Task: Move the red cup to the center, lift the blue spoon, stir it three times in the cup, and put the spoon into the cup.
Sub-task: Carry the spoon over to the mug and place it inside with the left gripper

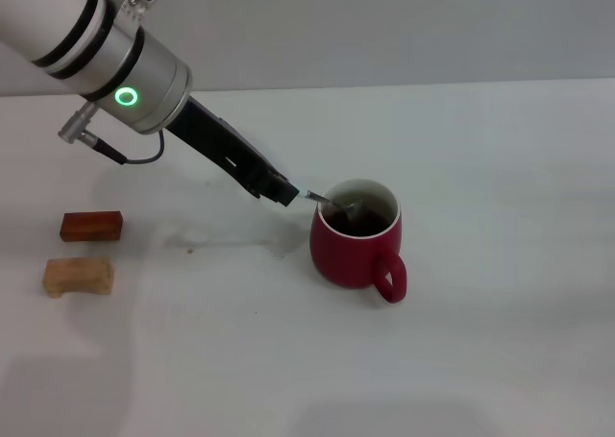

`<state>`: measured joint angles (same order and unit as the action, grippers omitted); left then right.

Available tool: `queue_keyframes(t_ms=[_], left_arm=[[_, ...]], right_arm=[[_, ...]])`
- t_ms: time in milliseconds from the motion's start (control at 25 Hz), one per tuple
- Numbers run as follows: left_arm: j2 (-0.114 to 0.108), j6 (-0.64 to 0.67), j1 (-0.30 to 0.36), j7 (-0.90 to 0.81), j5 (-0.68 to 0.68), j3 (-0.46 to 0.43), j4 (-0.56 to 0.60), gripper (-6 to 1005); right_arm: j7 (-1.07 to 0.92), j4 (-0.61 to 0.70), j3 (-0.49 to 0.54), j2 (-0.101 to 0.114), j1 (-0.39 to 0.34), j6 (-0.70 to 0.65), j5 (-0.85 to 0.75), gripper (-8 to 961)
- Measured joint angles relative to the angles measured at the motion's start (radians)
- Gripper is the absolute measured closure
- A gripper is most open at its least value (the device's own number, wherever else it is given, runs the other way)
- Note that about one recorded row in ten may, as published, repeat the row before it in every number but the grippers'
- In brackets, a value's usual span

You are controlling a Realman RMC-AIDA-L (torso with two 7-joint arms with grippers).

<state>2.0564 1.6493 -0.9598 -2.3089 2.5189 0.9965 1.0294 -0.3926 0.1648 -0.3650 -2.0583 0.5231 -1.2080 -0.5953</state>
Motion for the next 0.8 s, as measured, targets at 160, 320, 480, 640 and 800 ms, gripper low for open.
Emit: queue_keyframes(t_ms=[160,320,480,640,800], left_arm=[[0.001,-0.019,0.000,0.000,0.000,0.002,-0.009,856],[-0.003,-0.021,0.002,0.000,0.007,0.001,-0.012,856],[-0.007,0.020,0.013,0.003,0.003,-0.008,-0.001,856],[-0.001,0.036,0.007,0.009,-0.007,-0.005,0.000,856],[0.006,0.023,-0.005,0.011,-0.028,0.012,-0.010,856]], right_arm=[[0.000,-0.002,0.000,0.000,0.000,0.001,0.000,563],[0.000,-0.002,0.000,0.000,0.000,0.001,0.000,563],[0.008,-0.002,0.000,0.000,0.000,0.019,0.000,563],[0.009,-0.002,0.000,0.000,0.003,0.024,0.000,563],[0.009,-0.002,0.000,0.000,0.006,0.024,0.000,563]])
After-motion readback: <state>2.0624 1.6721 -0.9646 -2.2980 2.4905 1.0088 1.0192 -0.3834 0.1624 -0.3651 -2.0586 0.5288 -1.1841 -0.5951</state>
